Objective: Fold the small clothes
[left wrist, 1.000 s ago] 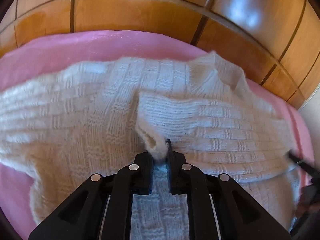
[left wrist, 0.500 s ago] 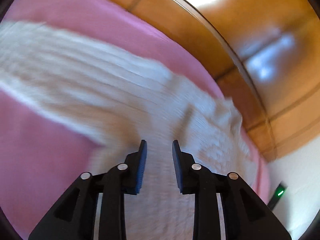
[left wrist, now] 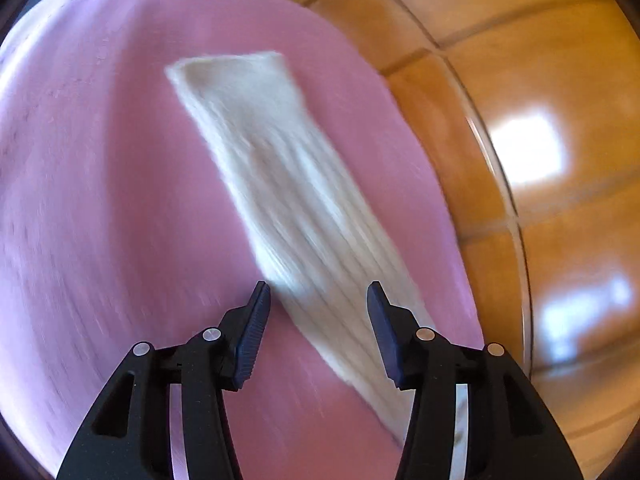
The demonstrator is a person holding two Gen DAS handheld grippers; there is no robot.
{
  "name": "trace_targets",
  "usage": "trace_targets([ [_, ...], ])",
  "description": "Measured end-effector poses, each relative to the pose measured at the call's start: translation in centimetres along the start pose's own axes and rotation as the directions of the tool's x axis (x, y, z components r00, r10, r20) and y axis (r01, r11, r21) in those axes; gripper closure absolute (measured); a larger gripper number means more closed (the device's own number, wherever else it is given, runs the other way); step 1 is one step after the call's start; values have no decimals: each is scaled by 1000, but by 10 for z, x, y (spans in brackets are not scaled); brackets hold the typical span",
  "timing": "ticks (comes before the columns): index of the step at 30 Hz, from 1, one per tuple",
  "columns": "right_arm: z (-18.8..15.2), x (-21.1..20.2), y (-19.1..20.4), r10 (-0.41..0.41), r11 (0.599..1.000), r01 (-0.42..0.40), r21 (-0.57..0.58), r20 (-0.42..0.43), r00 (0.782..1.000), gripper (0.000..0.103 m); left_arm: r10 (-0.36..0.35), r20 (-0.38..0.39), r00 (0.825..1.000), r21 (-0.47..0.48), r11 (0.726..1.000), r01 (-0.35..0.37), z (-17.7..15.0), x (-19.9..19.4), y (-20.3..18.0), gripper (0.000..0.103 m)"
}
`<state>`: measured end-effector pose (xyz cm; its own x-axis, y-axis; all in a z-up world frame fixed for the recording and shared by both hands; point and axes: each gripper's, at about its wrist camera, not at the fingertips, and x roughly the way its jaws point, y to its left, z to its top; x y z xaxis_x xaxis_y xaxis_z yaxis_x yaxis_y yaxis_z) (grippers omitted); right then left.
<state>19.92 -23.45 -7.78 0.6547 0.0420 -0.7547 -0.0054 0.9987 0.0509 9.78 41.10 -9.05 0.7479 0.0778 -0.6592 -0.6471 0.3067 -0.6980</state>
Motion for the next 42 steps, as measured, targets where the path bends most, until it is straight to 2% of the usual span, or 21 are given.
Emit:
trace_targets([
  [3, 1, 0, 1, -2, 1000, 2, -1, 0, 1000, 2, 70, 31, 997, 6, 998, -70, 11, 10, -6, 63],
  [5, 1, 1, 2, -5, 1000, 5, -3, 0, 1000, 2, 122, 41, 992, 45, 991, -124, 19, 14, -13, 90],
  [6, 1, 1, 2, -8, 1000, 8, -4, 1, 1000, 2, 137, 37, 990, 60, 988, -139, 22, 16, -16, 94],
  [8, 1, 1, 3, -11, 1000, 11, -7, 1, 1000, 2, 111, 39, 993, 98, 989, -115, 17, 18, -33, 96],
  [10, 1, 2, 4, -14, 1000, 14, -7, 1, 1000, 2, 57, 51, 997, 184, 981, -65, 9, 9, -52, 96],
  [12, 1, 2, 5, -17, 1000, 17, -8, 2, 1000, 2, -10, 40, 999, 278, 961, -2, -12, -1, -80, 96],
  [16, 1, 2, 5, -15, 1000, 15, -6, 4, 1000, 2, -118, -21, 993, 461, 880, 114, -75, -13, -138, 96],
  [19, 1, 2, 5, -14, 1000, 14, -6, 4, 1000, 2, -163, -109, 981, 572, 797, 196, -137, -8, -178, 96],
  [22, 1, 1, 4, -8, 1000, 8, -2, 7, 1000, 2, -157, -197, 968, 645, 722, 249, -195, 8, -207, 96],
  [24, 0, 1, 4, -5, 1000, 5, 1, 9, 1000, 2, -127, -259, 957, 686, 673, 275, -238, 22, -219, 96],
  [25, 0, 1, 4, -3, 1000, 3, 2, 10, 1000, 2, -113, -273, 955, 696, 662, 277, -250, 28, -223, 96],
  [27, 1, 1, 2, 0, 1000, 0, 6, 11, 1000, 2, -73, -318, 945, 719, 631, 291, -280, 36, -221, 84],
  [28, 1, 1, 2, 2, 1000, -2, 8, 12, 1000, 2, -60, -330, 942, 723, 625, 293, -289, 40, -219, 71],
  [29, 1, 1, 1, 4, 1000, -4, 10, 13, 1000, 2, -52, -337, 940, 725, 623, 295, -296, 38, -214, 64],
  [31, 1, 1, -1, 8, 1000, -8, 14, 16, 1000, 2, -56, -342, 938, 724, 620, 301, -302, 33, -205, 63],
  [33, 1, 1, -2, 10, 1000, -10, 16, 16, 1000, 2, -56, -344, 937, 715, 631, 300, -293, 27, -190, 63],
  [37, 4, -6, -1, -1, 1000, 1, 8, 30, 1000, 3, -53, -289, 956, 719, 648, 253, -286, 6, -159, 63],
  [38, 5, -11, 2, -4, 1000, 4, -4, 43, 999, 9, -49, -273, 961, 727, 644, 239, -285, -1, -151, 63],
  [39, 7, -20, 11, 24, 999, -21, -42, 66, 998, 17, -45, -264, 964, 732, 641, 230, -285, -5, -147, 63],
  [41, 9, -32, 30, 104, 990, -96, -99, 82, 991, 25, -40, -249, 968, 734, 643, 216, -284, -13, -135, 63],
  [42, 10, -41, 49, 173, 975, -158, -157, 87, 981, 30, -33, -245, 969, 734, 647, 208, -284, -16, -129, 63],
])
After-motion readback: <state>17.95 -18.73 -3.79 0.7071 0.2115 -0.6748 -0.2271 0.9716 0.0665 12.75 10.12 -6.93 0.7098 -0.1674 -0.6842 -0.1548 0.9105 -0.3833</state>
